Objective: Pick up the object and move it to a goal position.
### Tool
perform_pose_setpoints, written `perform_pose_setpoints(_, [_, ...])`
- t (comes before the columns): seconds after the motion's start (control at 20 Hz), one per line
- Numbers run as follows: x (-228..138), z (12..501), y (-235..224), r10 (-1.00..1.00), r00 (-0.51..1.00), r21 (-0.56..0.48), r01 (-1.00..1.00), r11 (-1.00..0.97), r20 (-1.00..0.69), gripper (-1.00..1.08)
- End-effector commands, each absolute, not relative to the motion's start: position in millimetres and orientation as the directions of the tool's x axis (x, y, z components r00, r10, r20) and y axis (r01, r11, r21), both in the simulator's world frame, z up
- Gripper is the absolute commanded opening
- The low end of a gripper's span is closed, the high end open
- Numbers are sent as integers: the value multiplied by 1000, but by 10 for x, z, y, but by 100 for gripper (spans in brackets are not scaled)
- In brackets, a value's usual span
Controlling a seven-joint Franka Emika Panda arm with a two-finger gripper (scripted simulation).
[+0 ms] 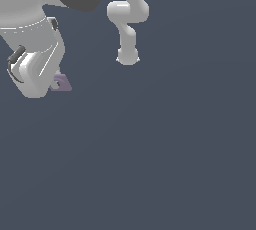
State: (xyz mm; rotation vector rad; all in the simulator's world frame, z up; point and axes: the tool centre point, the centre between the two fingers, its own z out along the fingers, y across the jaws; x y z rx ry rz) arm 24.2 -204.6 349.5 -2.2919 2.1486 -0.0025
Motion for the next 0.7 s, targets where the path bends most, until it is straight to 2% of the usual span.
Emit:
perform_pose_setpoints(0.0, [252,3630,-2128,-998,66,0,-998,-66,1,-100])
perform_pose_setpoints(0.65, [286,3887,-2290,-998,67,0,-998,-67,0,-100])
